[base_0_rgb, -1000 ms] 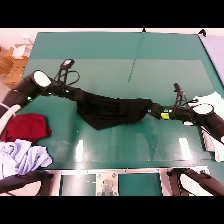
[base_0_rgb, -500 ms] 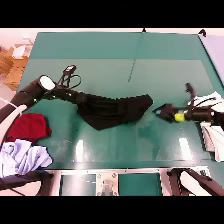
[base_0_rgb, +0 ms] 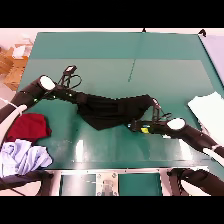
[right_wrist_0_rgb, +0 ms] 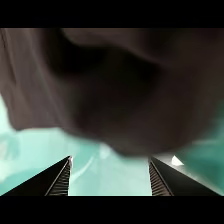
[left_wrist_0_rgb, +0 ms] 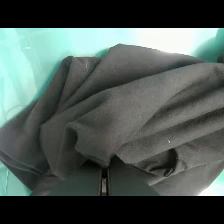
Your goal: Fold the shirts.
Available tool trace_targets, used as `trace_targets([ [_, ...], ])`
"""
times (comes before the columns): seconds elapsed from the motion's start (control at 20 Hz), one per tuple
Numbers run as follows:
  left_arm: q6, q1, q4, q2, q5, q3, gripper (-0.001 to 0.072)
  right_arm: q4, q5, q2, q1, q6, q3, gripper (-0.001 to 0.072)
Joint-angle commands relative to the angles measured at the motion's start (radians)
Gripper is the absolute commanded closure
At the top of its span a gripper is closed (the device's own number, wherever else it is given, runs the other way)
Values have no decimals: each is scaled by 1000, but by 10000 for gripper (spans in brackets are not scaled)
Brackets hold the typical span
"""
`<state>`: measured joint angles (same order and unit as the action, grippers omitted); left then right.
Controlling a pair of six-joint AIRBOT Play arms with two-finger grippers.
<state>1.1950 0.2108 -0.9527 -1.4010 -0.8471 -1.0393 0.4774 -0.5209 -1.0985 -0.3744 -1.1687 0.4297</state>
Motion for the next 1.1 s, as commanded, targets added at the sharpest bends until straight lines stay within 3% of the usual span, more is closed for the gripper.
trace_targets([
  [0.0,0,0,-1,-1,-5,0,686,-25,152,-125,-93,-1,80,171],
  [0.1,-1,0,-1,-1,-11,0,686,-24,156,-171,-92,-1,137,190],
  [0.15,-1,0,-1,-1,-19,0,686,-24,156,-180,-92,-1,159,312],
  [0.25,-1,0,-2,-1,-37,0,686,-24,146,-180,-92,0,190,644],
  [0.3,0,0,-11,-1,-38,0,685,-21,124,-177,-91,0,203,688],
  [0.45,14,0,-109,-1,-60,-14,686,-17,-27,-116,-57,-1,248,689],
  [0.65,114,0,-319,16,-188,-152,687,7,-198,133,142,-1,362,690],
  [0.9,113,0,-333,189,-225,-489,686,1,-395,340,520,-27,676,690],
  [1.05,76,0,-269,313,-229,-735,686,2,-461,401,596,-27,907,690],
])
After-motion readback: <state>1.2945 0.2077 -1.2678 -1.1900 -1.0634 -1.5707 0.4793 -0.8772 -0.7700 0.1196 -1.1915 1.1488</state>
